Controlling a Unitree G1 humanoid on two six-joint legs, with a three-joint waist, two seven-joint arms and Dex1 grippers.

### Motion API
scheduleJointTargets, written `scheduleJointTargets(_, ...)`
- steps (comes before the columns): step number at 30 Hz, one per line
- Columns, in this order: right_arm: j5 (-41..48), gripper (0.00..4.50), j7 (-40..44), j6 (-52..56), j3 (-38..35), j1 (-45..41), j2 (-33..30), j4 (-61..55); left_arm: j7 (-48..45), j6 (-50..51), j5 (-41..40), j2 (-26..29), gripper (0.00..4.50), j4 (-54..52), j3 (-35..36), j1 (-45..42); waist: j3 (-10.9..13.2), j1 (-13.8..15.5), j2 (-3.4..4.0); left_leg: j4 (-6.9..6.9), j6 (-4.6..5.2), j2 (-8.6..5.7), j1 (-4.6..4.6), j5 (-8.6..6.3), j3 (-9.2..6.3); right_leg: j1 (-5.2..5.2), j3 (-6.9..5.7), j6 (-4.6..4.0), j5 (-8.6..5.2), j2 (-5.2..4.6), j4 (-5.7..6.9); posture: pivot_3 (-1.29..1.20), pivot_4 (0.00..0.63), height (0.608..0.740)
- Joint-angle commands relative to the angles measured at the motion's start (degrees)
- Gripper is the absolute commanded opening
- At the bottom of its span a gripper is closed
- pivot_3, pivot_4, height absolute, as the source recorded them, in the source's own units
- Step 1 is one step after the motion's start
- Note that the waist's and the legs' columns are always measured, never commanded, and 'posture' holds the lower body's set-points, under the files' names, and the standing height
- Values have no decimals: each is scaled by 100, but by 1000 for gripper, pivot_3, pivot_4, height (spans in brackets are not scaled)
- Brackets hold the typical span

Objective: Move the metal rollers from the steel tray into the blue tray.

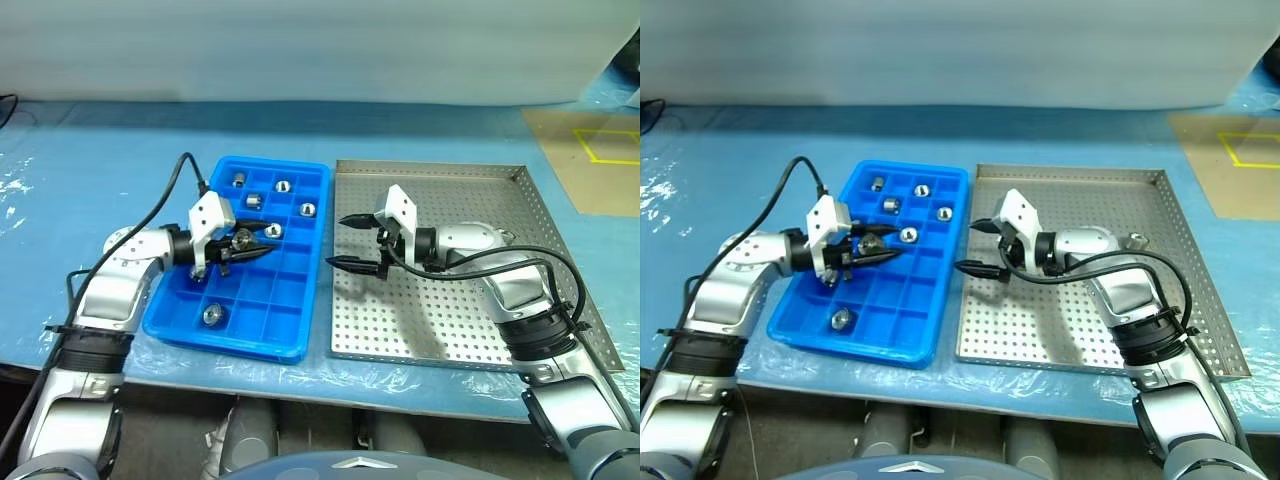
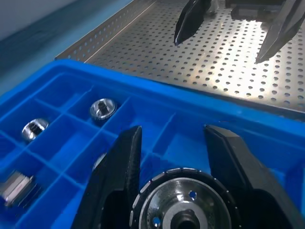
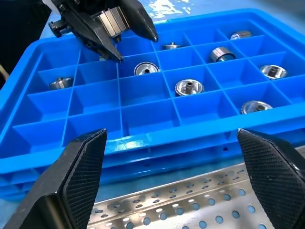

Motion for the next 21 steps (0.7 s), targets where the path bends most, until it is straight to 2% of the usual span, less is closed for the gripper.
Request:
scheduleJointTargets(1,-45,4500,90,-170,-24,-132,65,-21,-29,144,-258,203,1742,-510,136,270,0,11,0,-1,-3,0,3,1,0,0,2,0,0,0,3,36,150,740)
scheduleJointTargets(7,-116,4500,113,-180,-62,-72,102,-30,-96,225,-261,299,1742,-799,-162,659,1,10,-1,-9,-19,0,14,11,1,0,7,0,0,4,13,18,150,740)
scheduleJointTargets(18,-135,4500,-34,-104,-213,160,-49,-235,-302,47,-49,408,1742,-13,-494,694,1,-1,-1,-13,-31,6,24,18,1,-2,16,-1,-1,18,23,-28,150,740)
scheduleJointTargets(19,-130,4500,-50,-95,-223,174,-54,-251,-348,67,-79,402,2457,21,-508,673,0,-1,-1,-13,-32,7,24,19,2,-2,16,-2,-1,18,24,-30,150,740)
scheduleJointTargets(21,-123,4500,-65,-88,-234,190,-63,-271,-395,53,-90,395,2987,47,-534,653,0,-2,-1,-12,-33,7,25,20,2,-2,16,-2,-1,18,26,-34,150,740)
